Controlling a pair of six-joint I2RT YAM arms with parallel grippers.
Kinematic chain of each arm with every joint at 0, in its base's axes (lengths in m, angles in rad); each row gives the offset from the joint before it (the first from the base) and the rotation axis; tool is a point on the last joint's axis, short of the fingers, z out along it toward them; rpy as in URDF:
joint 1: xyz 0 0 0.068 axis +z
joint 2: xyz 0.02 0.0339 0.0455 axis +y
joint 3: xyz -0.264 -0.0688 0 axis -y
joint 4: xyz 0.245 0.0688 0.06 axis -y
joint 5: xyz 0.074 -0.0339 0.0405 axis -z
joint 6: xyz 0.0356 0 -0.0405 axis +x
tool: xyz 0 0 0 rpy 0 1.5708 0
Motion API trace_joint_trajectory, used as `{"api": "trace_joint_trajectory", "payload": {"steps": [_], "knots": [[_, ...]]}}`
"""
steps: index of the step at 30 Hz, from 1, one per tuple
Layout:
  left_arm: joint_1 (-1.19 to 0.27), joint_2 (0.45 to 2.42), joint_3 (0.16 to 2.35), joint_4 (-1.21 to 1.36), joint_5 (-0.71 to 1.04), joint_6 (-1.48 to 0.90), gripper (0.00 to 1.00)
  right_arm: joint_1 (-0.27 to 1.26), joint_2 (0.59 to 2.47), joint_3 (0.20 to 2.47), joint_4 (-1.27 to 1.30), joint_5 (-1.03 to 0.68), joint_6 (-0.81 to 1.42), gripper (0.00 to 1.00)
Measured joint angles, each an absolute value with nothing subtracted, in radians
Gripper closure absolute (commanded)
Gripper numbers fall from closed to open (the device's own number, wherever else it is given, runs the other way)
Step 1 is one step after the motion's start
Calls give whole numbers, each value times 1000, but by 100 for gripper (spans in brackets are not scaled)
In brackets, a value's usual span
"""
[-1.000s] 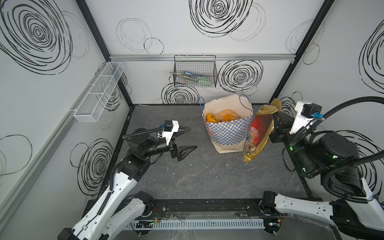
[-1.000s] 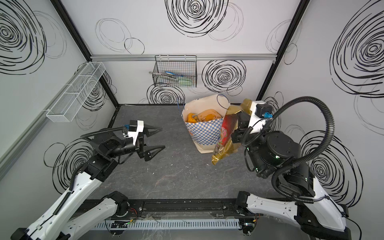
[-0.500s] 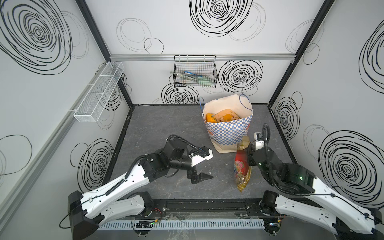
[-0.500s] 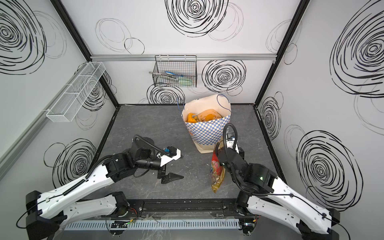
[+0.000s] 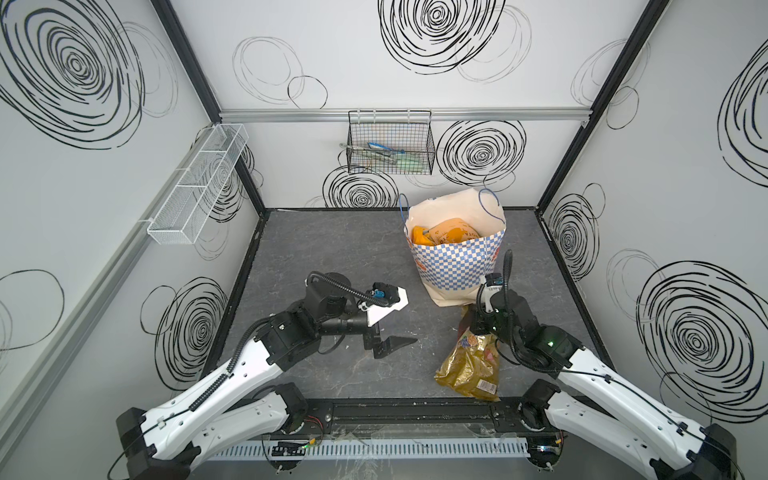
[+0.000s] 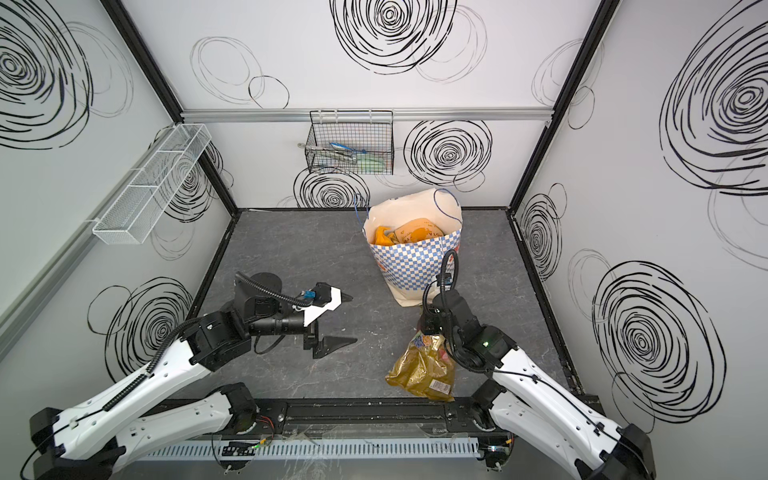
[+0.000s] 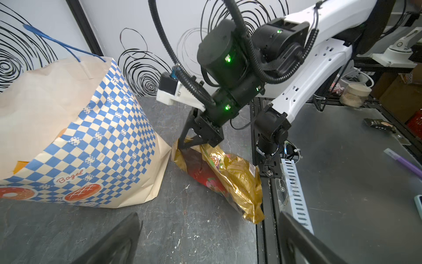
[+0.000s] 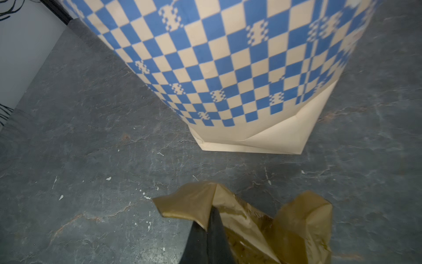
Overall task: Take the snacks out of the paper bag
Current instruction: 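Lower the gold snack bag onto the table nearer the robot and release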
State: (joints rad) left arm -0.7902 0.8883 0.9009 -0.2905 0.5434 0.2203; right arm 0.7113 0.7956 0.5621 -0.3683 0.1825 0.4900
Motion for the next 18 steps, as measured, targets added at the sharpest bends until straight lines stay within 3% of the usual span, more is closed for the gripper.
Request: {"api": "trace_joint_trajectory", "payload": {"steps": [10, 16, 18], "knots": [[-776, 888, 893, -277, 566, 219, 4, 736, 980, 504, -122, 59, 526, 100], [-769, 884, 886, -262, 571, 217, 4, 834, 1216, 598, -33, 71, 512, 100], [-767, 881, 884, -264, 563, 219, 4, 853, 1304, 663, -25, 65, 511, 92]]}}
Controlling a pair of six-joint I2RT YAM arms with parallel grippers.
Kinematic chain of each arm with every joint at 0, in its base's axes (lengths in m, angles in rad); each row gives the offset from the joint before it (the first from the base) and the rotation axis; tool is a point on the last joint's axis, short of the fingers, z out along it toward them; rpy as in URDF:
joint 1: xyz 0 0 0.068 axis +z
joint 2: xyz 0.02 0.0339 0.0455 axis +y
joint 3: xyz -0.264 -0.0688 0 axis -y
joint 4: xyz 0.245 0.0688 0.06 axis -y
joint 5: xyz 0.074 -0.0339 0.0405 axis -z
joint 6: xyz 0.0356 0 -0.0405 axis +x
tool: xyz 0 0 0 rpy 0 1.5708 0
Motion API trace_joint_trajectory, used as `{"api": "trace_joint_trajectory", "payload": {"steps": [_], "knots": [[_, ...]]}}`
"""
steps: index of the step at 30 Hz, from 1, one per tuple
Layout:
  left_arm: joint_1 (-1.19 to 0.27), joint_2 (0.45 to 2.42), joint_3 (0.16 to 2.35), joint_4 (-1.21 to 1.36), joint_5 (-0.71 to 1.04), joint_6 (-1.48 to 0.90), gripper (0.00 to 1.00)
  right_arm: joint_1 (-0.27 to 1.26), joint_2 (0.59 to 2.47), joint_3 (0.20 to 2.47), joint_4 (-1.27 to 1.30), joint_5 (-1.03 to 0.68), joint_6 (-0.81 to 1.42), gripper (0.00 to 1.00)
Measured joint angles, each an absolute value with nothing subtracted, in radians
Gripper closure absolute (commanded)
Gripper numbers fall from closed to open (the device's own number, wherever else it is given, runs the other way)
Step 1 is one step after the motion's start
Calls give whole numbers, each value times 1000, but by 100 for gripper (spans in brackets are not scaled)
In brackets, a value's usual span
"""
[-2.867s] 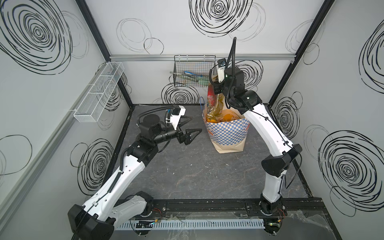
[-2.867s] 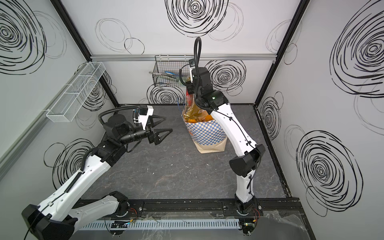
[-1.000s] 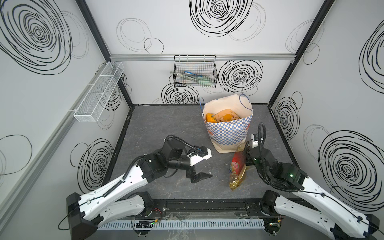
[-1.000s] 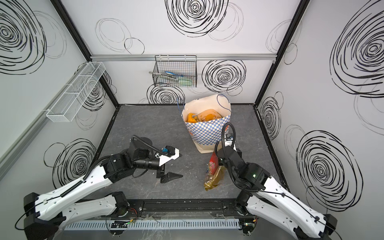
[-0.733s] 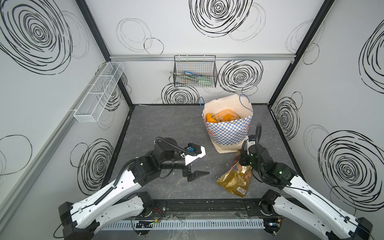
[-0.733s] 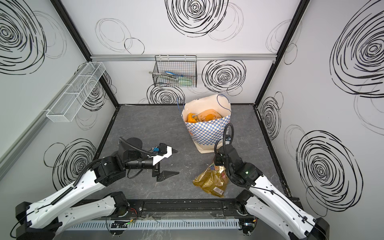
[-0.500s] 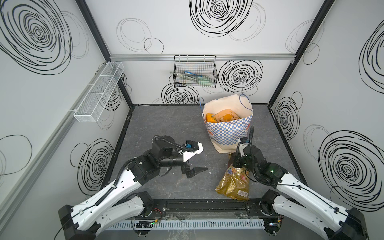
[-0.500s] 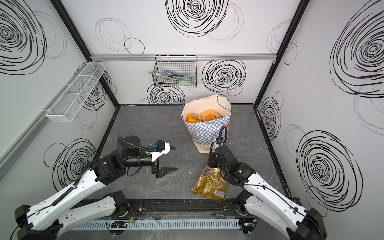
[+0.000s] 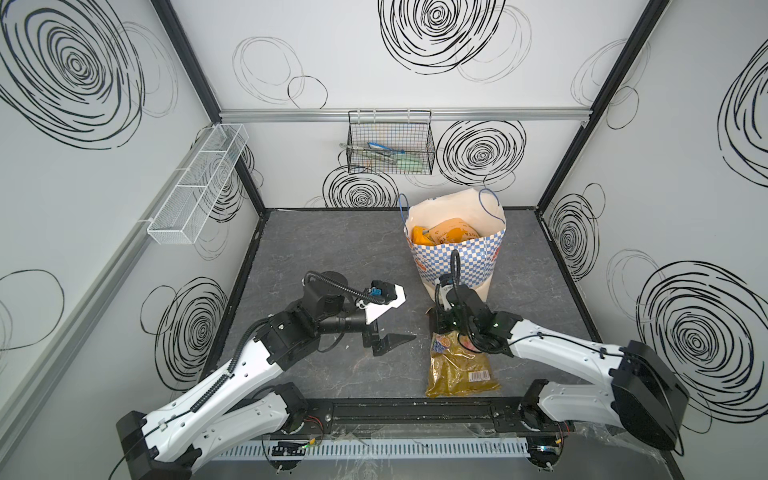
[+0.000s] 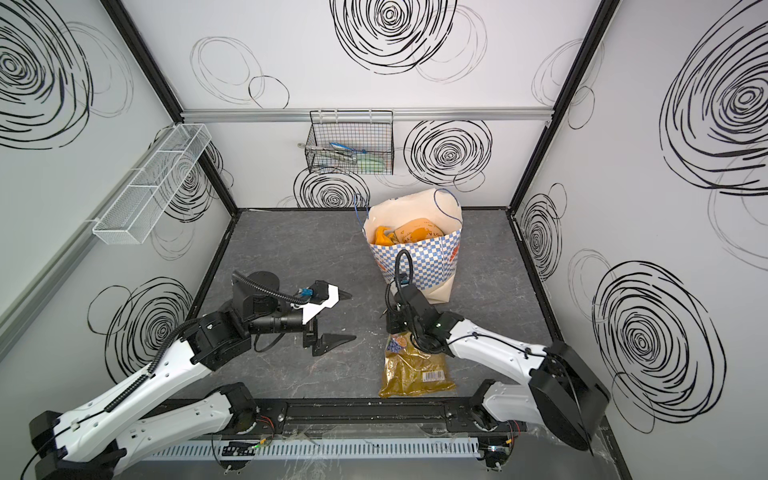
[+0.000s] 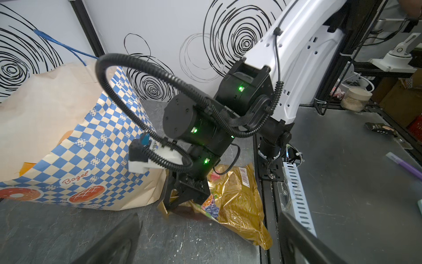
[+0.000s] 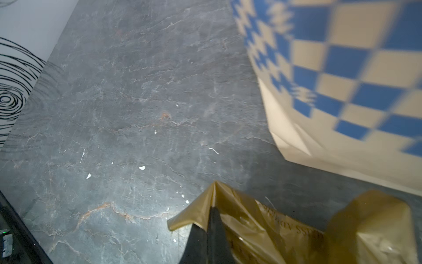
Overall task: Take the snacks out of the paper bag
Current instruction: 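Lower the gold snack bag onto the table nearer the robot and release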
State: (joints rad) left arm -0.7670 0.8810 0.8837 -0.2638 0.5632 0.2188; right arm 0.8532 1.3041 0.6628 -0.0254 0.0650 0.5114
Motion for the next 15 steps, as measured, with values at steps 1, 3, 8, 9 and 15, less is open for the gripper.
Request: {"api": "trace_joint_trajectory", "payload": {"steps": [1, 3, 8, 9, 15], "knots": [[-765, 881, 883, -264, 558, 220, 4, 857, 1347, 698, -23, 63, 511, 89], [-757, 881, 883, -266, 545, 221, 4, 867, 1420, 760, -19, 59, 507, 83], [-750, 881, 882, -268, 533, 221, 4, 878, 1498, 835, 0, 48, 496, 60], [-750, 881, 882, -269, 532, 221, 4, 878, 1499, 842, 1, 47, 498, 57], [-750, 894, 882, -286, 511, 221, 4, 878, 1464, 853, -9, 37, 500, 45]]}}
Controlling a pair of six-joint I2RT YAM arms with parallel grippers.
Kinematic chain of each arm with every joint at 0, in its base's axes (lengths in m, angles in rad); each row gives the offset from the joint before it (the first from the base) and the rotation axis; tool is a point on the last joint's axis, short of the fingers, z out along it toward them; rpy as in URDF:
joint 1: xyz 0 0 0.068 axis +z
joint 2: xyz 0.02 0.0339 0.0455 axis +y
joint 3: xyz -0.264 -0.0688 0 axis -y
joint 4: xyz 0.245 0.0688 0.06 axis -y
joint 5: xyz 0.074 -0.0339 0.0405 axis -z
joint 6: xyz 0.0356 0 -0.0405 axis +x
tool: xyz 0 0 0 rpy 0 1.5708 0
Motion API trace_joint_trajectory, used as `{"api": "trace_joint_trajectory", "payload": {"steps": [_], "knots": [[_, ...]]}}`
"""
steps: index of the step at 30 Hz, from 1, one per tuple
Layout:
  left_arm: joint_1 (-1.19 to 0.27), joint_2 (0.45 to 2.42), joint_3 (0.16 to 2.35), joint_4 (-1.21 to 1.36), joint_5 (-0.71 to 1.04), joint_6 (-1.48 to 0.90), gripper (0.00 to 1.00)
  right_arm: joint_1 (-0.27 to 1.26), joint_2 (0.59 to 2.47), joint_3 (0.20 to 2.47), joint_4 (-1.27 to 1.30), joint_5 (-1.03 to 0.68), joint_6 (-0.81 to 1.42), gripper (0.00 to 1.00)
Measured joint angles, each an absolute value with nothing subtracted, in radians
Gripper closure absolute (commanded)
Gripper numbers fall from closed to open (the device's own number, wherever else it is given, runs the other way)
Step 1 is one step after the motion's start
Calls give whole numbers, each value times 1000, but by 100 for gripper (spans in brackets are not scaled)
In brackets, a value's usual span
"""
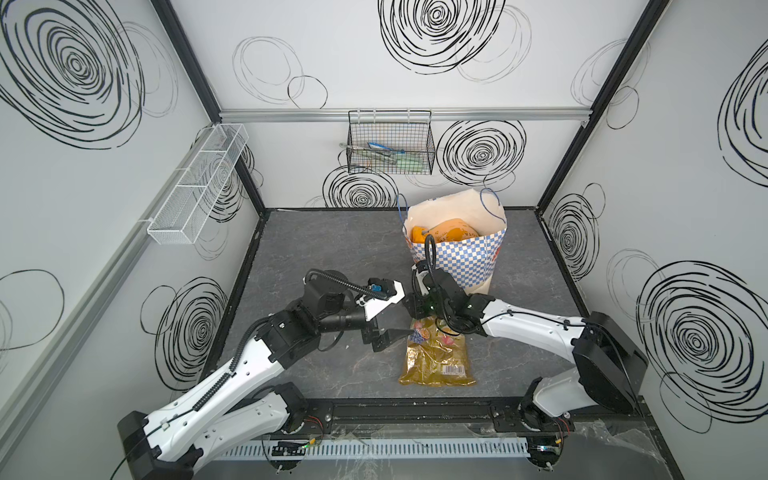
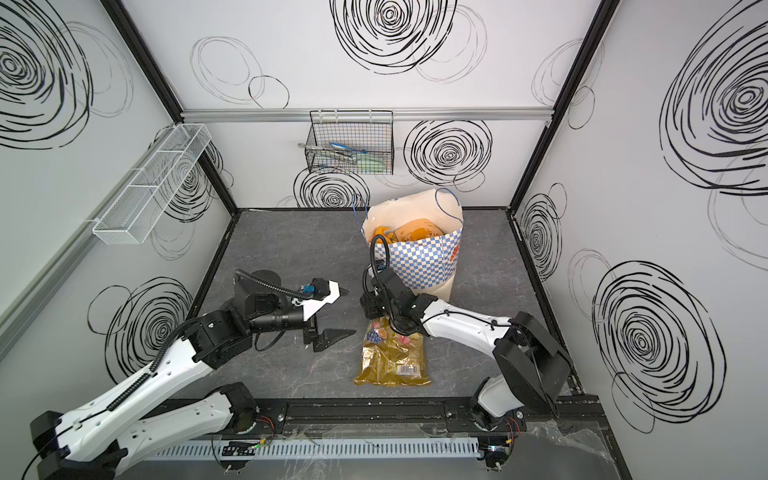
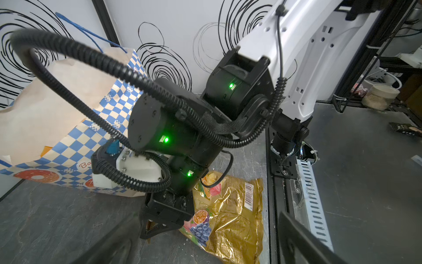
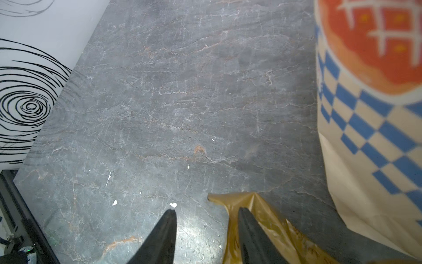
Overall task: Take the snacks out of the paper bag
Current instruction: 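Lower the gold snack bag onto the table nearer the robot and release, then move the right gripper back into the bag and grasp the yellow packet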
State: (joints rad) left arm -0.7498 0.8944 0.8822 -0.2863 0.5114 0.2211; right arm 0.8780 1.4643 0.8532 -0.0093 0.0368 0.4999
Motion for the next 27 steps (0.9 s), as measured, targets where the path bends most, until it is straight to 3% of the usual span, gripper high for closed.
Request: {"api": "trace_joint_trajectory", "payload": {"steps": [14, 20, 27], "knots": [[-744, 897, 882, -291, 511, 221, 4, 876, 1098, 858, -41, 65, 411, 0], [-744, 894, 882, -290, 507, 220, 4, 787, 1089, 1038, -85, 89, 290, 2], [-732, 905, 883, -270, 461, 153, 4, 572, 1353, 1464, -286, 27, 187, 1]]}}
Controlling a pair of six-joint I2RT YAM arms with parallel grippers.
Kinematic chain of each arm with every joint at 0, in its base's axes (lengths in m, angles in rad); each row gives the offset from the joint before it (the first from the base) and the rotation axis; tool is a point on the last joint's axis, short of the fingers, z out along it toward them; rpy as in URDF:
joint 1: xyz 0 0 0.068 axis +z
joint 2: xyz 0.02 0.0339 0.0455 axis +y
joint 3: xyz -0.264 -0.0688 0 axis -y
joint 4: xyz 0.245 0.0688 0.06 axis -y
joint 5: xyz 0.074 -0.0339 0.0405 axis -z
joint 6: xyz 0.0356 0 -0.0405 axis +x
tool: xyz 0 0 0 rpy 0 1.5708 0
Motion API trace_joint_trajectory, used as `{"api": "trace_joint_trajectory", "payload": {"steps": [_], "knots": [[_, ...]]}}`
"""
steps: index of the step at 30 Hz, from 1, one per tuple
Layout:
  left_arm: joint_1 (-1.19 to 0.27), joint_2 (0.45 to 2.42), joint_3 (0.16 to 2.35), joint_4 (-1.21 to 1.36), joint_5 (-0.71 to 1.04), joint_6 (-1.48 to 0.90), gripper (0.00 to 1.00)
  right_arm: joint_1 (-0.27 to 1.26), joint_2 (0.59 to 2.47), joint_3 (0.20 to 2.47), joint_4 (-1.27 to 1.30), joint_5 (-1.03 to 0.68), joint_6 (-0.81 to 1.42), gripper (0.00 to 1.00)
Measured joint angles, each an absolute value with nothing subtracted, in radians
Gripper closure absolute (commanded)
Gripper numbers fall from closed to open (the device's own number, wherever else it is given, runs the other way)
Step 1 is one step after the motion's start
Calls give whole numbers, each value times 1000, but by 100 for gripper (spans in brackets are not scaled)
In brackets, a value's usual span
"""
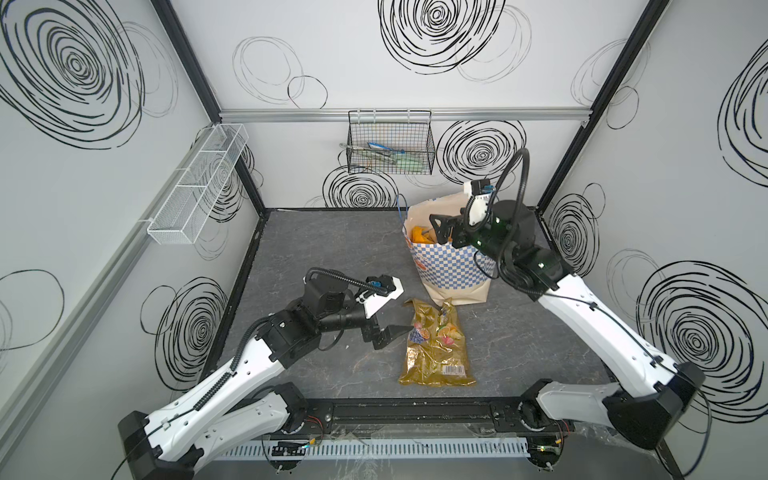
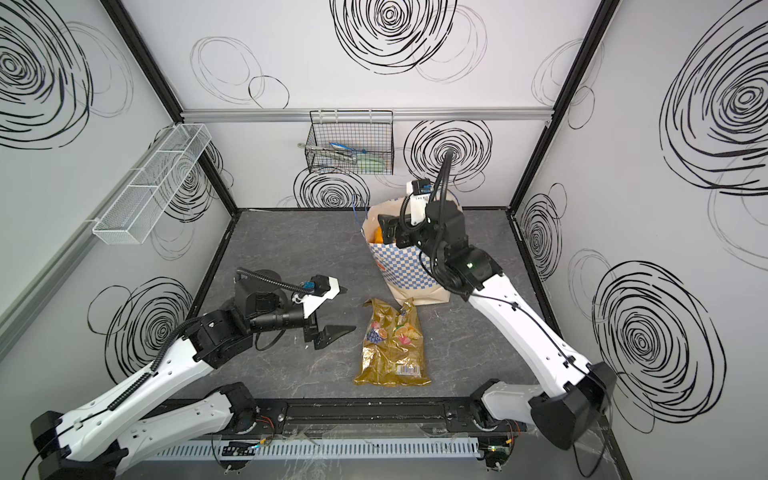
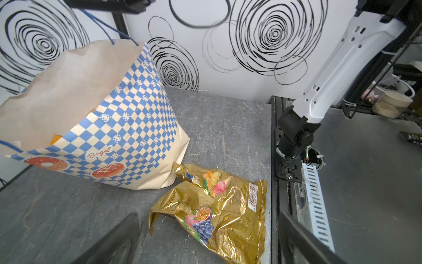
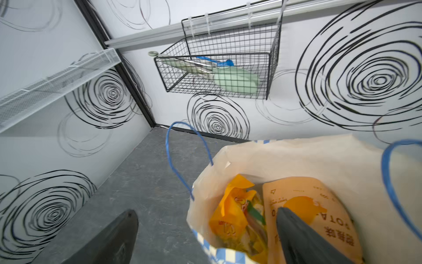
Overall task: Take the snacks out of the paper bag
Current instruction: 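Move the right gripper back into the bag and grasp the yellow packet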
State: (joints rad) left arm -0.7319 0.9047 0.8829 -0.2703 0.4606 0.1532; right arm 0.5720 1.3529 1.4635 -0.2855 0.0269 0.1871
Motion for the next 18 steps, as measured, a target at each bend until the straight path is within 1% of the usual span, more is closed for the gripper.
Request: {"api": "trace_joint_trajectory", "payload": {"steps": [4, 6, 12, 15, 18], "knots": [[-663, 989, 941, -266, 420, 44, 4, 514, 1568, 1750, -445, 6, 150, 2], [-633, 1052, 1013, -272, 401, -4, 4, 503, 1671, 1886, -527, 6, 137, 4], [-575, 1229, 1324, -295, 334, -104, 4, 499, 1996, 2305, -776, 14, 107, 5], [-521, 1296, 1414, -263, 345, -145, 4, 499, 2085, 2379, -851, 16, 94, 4], [-473, 1317, 1389, -227, 398, -160, 4, 497, 2125, 2375, -900, 19, 84, 3]]}}
